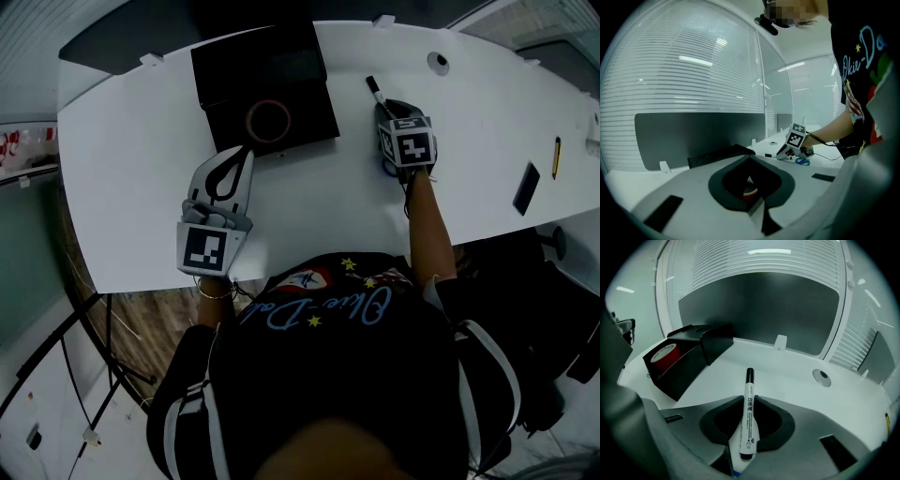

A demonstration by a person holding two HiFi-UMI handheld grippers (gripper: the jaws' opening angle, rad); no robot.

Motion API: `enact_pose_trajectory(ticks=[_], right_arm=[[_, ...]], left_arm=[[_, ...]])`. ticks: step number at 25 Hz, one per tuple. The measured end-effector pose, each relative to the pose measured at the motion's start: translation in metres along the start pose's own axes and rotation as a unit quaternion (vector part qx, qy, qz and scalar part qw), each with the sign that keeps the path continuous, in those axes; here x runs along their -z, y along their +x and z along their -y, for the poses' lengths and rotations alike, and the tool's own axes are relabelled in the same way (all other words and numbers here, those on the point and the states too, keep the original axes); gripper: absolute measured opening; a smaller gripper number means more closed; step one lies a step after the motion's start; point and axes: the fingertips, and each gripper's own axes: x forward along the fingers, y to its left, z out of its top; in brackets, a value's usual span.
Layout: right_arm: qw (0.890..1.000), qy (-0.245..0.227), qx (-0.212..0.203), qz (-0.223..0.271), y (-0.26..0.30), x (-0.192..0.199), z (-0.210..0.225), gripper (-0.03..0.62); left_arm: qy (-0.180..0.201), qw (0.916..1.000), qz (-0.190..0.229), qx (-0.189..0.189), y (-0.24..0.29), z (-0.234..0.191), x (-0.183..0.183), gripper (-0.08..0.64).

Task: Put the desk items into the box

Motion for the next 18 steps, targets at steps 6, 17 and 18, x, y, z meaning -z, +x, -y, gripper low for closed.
enact_pose_trajectory(ticks=[6,17,18], right_arm=[[1.0,-0.005,0.008,0.01,-0.004,-0.005,0.002,0.069],[1.0,-0.004,-0.009,0.025,-0.019,-0.006,0.0,0.069],[1.0,-0.002,-0.011,0.029,-0.021,-0.007,0.0,0.069]], left_arm=[[-0.001,1.0,-0.001,-0.009,-0.005,-0.002,-0.001,0.0],[-0.018,0.9996,0.001,-0.02,-0.008,0.0,-0.005,0.0],[-0.018,0.9996,0.001,-0.022,-0.008,0.0,-0.007,0.0]])
